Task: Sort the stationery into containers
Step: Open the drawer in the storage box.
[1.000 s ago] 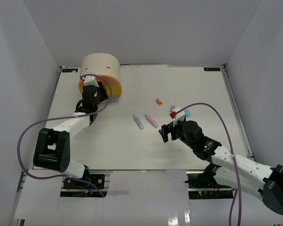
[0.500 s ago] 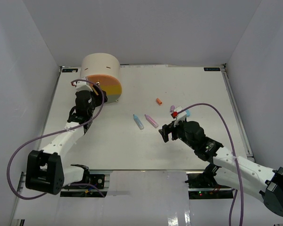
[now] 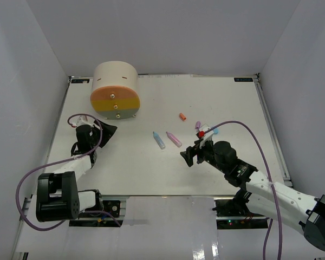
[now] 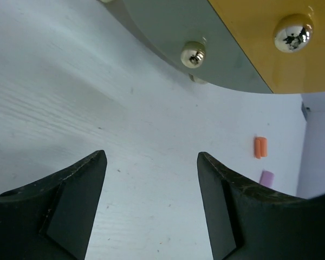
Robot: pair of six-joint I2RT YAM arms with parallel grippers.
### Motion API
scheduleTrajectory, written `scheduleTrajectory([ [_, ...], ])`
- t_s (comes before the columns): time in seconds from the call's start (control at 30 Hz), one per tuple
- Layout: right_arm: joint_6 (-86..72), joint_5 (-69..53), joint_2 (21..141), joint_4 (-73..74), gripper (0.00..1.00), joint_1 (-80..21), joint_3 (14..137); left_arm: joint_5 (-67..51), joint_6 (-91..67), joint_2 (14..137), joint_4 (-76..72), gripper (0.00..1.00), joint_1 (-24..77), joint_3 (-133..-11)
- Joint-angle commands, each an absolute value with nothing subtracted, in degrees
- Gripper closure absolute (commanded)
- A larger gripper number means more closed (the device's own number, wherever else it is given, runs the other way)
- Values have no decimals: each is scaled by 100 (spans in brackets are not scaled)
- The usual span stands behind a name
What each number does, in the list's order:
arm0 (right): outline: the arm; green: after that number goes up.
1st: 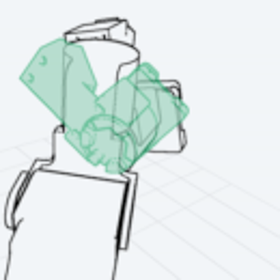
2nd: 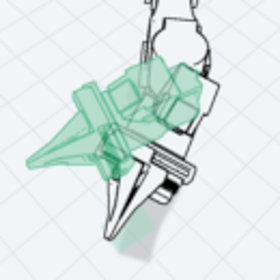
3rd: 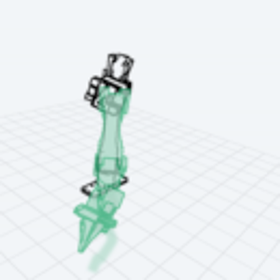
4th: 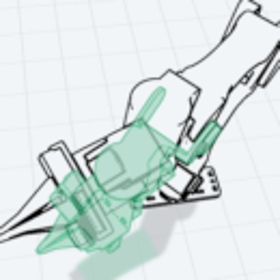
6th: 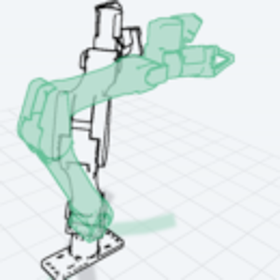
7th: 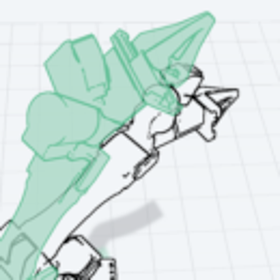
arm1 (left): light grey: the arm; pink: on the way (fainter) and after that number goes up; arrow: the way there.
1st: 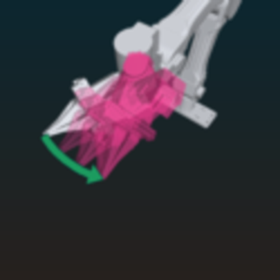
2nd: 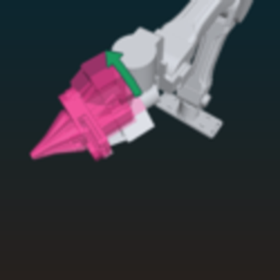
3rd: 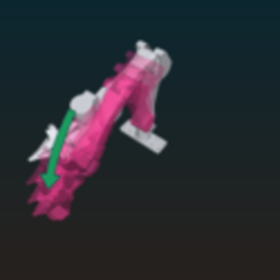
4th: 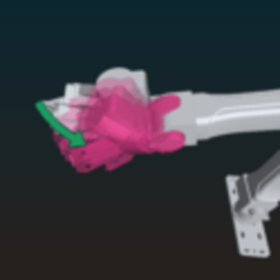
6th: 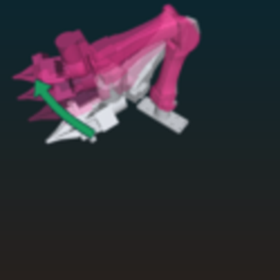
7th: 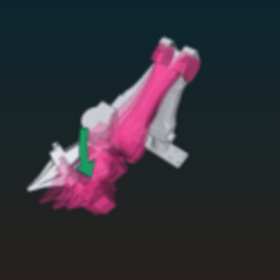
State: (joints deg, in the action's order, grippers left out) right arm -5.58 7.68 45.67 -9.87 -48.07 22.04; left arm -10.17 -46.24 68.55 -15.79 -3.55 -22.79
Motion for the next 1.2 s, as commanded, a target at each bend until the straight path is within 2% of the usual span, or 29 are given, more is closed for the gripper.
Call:
scheduleTrajectory([
  [0.0, -475, 282, 4474, -1354, 10, -4825, 2180, -1731, -5114, 7030, -2916, 24, -395, -2163],
  [0.37, -387, 264, 4377, -1371, 10, -4816, 2127, -1863, -5221, 8348, -4455, 37, -413, -2364],
  [0.63, -343, 352, 4394, -1380, 10, -4816, 2092, -1881, -5150, 9105, -5088, 40, -413, -2654],
  [1.17, -290, 431, 4403, -1318, 10, -4825, 2101, -1837, -5229, 9887, -5326, 46, -413, -3199],
])
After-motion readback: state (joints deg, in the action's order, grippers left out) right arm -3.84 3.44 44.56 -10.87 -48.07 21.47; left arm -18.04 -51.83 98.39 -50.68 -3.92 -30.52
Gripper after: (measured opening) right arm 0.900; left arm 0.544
